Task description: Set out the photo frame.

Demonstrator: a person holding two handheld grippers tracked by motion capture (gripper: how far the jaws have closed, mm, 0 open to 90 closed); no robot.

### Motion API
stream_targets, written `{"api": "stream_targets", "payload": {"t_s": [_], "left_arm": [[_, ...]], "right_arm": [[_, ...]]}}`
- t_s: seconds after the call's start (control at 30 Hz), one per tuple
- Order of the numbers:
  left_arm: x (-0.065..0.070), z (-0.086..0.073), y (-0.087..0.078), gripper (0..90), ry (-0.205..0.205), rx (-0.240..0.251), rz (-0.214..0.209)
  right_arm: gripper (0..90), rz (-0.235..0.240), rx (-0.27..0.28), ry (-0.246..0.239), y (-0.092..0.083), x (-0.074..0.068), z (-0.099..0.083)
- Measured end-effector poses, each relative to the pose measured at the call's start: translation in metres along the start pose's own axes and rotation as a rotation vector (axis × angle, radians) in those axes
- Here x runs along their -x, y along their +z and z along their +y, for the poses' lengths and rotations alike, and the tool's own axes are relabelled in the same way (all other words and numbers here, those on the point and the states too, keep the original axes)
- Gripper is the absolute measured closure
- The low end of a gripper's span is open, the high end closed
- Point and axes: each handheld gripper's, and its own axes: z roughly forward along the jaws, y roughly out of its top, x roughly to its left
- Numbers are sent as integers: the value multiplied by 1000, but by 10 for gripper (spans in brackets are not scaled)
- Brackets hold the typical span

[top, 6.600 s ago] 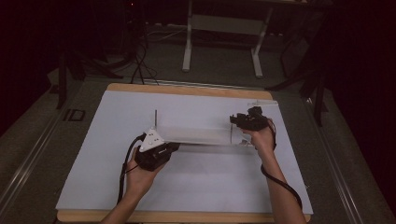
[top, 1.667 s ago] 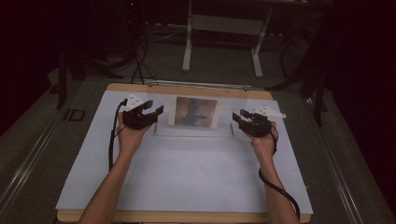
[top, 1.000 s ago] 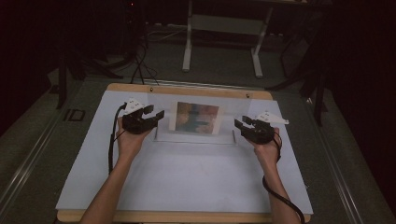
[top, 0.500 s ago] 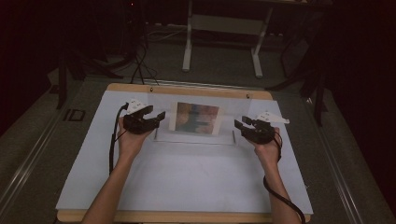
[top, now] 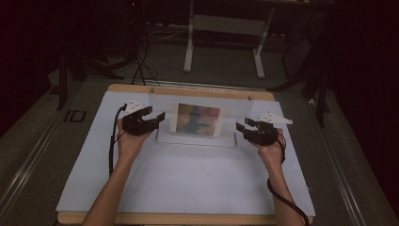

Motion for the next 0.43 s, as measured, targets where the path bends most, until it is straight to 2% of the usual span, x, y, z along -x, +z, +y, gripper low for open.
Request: {"api": "stream_targets", "payload": {"t_s": [0.1, 0.33, 0.43], "left_arm": [[-4, -1, -7, 378, -13, 7, 5], [-12, -11, -28, 383, -67, 9, 25], [-13, -17, -33, 384, -78, 12, 38]], "right_arm": [[469, 12, -10, 16, -4, 5, 0], [435, 10, -23, 21, -12, 11, -1], [416, 19, -28, 19, -16, 13, 0]]}}
